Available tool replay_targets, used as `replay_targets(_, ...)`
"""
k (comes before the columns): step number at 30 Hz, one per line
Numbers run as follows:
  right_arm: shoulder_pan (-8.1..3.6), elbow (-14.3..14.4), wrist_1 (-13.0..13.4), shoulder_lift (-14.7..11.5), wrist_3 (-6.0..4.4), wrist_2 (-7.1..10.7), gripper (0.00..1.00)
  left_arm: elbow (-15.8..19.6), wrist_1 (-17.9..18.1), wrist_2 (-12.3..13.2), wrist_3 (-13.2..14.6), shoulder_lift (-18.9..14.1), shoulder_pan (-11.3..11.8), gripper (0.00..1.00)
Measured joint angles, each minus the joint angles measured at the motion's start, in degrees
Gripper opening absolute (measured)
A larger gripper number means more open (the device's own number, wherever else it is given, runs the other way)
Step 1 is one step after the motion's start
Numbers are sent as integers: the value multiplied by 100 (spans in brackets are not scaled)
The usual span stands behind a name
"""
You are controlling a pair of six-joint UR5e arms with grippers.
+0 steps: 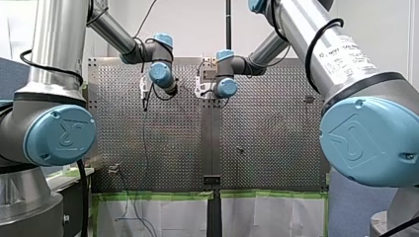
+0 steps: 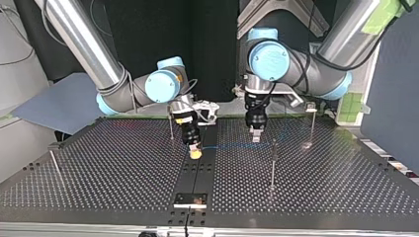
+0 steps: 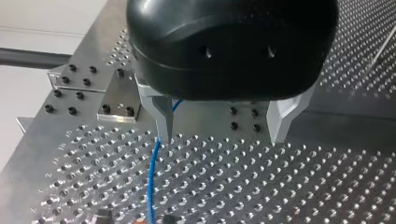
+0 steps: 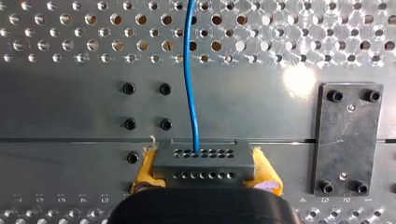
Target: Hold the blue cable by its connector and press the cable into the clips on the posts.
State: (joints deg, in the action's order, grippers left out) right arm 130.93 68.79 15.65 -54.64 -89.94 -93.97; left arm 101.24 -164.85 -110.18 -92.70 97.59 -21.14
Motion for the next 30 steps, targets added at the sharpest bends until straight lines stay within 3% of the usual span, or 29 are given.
replay_targets(7,2,0,0,-1,0,0,0,-255,-4,-219,111,66,-85,100)
replay_targets(19,2,0,1,0,0,1,0,-282,121,-317,139,87,-143,100)
replay_targets(30,-9,0,0,5,1,3,0,-717,75,-580,145,435,-179,100)
